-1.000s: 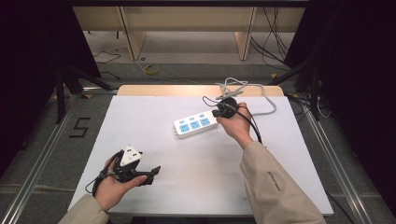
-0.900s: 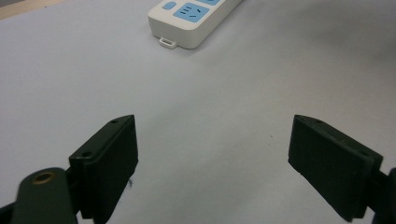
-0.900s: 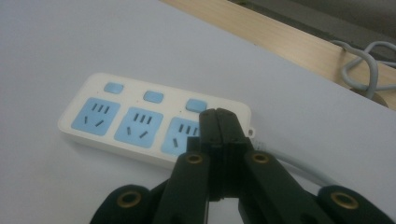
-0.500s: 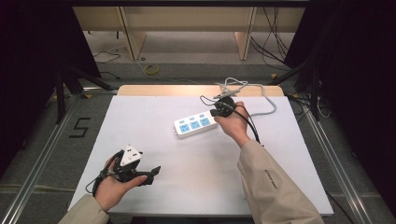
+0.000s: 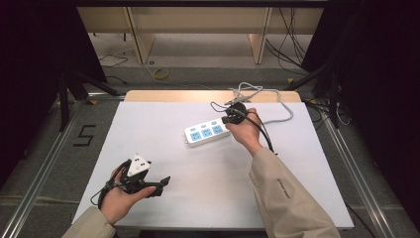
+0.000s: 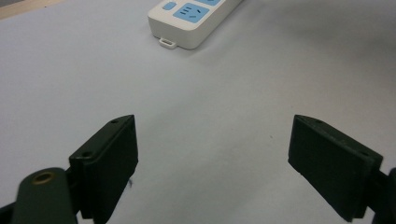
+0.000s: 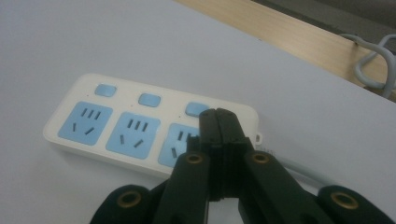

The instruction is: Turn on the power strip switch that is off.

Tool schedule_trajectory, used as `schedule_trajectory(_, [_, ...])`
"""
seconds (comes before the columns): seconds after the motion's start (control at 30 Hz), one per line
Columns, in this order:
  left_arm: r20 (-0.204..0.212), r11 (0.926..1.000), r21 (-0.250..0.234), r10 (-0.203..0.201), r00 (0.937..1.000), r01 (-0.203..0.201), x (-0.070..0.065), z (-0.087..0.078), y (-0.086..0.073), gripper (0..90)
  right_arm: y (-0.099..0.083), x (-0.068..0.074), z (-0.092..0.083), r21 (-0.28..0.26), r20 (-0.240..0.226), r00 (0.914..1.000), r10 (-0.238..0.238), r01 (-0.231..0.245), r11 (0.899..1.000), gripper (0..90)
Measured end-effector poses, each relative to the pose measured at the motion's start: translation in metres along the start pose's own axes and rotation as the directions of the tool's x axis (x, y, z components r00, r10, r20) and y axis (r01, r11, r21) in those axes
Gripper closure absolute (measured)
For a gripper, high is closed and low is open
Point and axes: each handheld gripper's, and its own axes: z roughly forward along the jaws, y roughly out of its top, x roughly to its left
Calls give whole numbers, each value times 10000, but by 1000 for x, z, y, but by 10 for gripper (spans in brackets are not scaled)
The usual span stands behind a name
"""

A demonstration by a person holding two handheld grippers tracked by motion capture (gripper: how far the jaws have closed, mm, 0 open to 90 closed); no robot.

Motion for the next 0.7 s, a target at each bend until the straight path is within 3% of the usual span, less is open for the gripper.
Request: schedule_trajectory(0.7, [-1,10000,-11,-13,10000,13,0,0,0,154,5,-1,9,132,64,9999,90,-91,9999,900])
